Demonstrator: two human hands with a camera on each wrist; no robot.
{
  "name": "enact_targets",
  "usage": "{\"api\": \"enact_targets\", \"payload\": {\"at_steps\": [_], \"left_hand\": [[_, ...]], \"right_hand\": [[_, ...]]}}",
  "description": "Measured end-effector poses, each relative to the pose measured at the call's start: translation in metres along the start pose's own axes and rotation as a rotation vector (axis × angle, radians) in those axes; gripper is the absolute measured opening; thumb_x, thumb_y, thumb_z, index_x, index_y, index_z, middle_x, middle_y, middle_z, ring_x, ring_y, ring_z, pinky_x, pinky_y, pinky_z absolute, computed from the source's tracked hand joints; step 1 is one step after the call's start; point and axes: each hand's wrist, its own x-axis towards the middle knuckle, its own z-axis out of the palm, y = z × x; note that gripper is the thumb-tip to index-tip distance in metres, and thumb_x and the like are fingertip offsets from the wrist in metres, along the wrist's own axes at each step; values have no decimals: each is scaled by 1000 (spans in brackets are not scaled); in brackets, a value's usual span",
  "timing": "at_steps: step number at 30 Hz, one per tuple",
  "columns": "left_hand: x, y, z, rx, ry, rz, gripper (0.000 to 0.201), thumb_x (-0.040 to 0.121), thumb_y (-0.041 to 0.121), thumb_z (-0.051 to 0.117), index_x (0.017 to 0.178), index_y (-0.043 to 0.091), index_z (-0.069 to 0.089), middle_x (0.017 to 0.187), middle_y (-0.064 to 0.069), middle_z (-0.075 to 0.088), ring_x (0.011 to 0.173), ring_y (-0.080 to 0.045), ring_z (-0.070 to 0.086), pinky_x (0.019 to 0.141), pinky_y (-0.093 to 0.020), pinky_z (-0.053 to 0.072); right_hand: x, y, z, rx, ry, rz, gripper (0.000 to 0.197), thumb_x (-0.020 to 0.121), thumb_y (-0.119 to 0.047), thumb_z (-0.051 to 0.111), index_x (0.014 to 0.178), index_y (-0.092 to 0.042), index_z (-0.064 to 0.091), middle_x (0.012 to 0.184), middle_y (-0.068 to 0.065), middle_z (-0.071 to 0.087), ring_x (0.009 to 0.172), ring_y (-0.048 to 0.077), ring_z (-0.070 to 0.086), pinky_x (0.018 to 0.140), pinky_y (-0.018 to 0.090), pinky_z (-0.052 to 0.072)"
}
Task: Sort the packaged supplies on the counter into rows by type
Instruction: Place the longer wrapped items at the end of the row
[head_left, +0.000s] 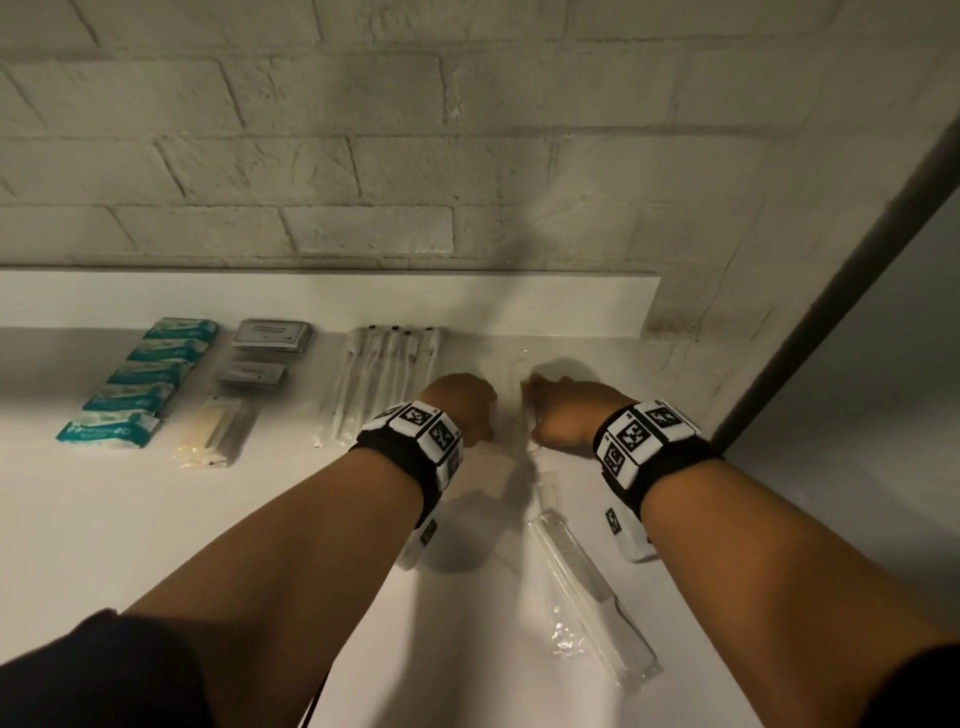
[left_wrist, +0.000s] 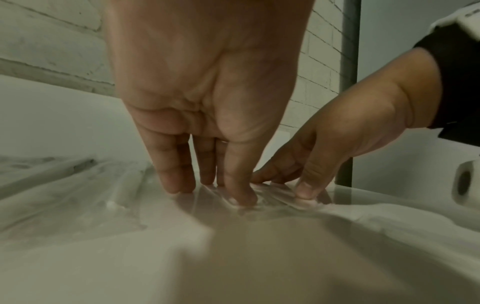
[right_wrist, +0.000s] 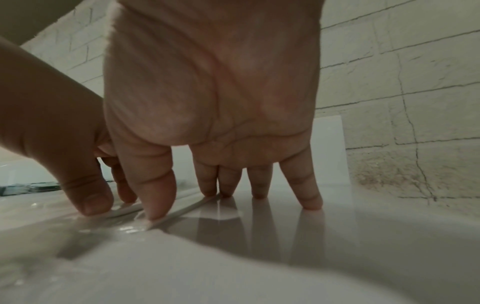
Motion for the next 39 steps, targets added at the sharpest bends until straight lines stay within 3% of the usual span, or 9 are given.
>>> {"api": "enact_targets", "payload": {"at_steps": [6,8,11,16,24,28,32,36,39], "left_hand": [[-2,1,-2,9,-21,-1,47,91,23,63,136,14,52,141,-7,50,129,-25,48,105,-31,39],[-3,1,-4,2,-30,-7,47,90,22,64,135,13,54,141,-7,50,129,-25,48,103,-31,39],[-1,2,-3,7,-49,-18,46,88,20,65,132,12,55,138,-8,52,126,-26,50,102,-32,41],[-2,4,-3,-17,-47,-28,46,93,27,58,136,12,51,141,-7,50,129,-25,48,105,-33,39],[-3,2,0,16,-54,-34,48,92,25,60,137,14,49,144,-6,47,132,-25,46,108,-33,38],[-1,3,2,33,-54,-41,50,90,23,61,138,15,49,144,-6,48,131,-26,46,108,-34,39],[1,3,3,26,-52,-56,47,91,21,60,136,14,51,142,-5,49,129,-25,48,106,-34,41],[1,3,4,33,-44,-46,46,90,21,59,135,14,52,140,-6,51,127,-26,50,104,-34,43],[0,2,4,52,-41,-37,45,90,21,59,133,13,54,137,-7,53,124,-27,53,101,-34,45]], "right_hand": [[-30,-7,-17,280,90,78,81,84,-41,66,151,-21,25,155,6,31,133,26,43,102,32,39],[-51,-12,-22,311,49,138,75,77,-48,73,138,-15,43,133,5,53,108,22,57,79,25,47],[-79,-28,-12,248,-198,222,88,70,-50,79,138,-12,37,91,-5,60,68,12,58,47,22,43],[-79,-41,10,246,-274,282,84,79,-29,75,143,-20,21,72,5,58,49,17,54,45,23,46],[-69,-12,-2,538,-152,220,9,88,-8,63,96,-12,63,73,8,61,57,19,49,57,30,42],[-66,8,-20,675,1,143,22,91,-1,45,90,-17,60,87,19,66,56,18,47,51,27,35],[-57,21,-26,1030,51,165,23,91,-4,46,78,-18,58,68,4,52,47,14,39,47,23,28],[-43,23,-26,878,48,109,8,89,-9,57,92,-16,58,82,5,54,61,16,48,54,26,39],[-31,29,-27,764,109,88,36,88,-5,58,122,-18,55,113,6,58,97,23,58,68,27,46]]}}
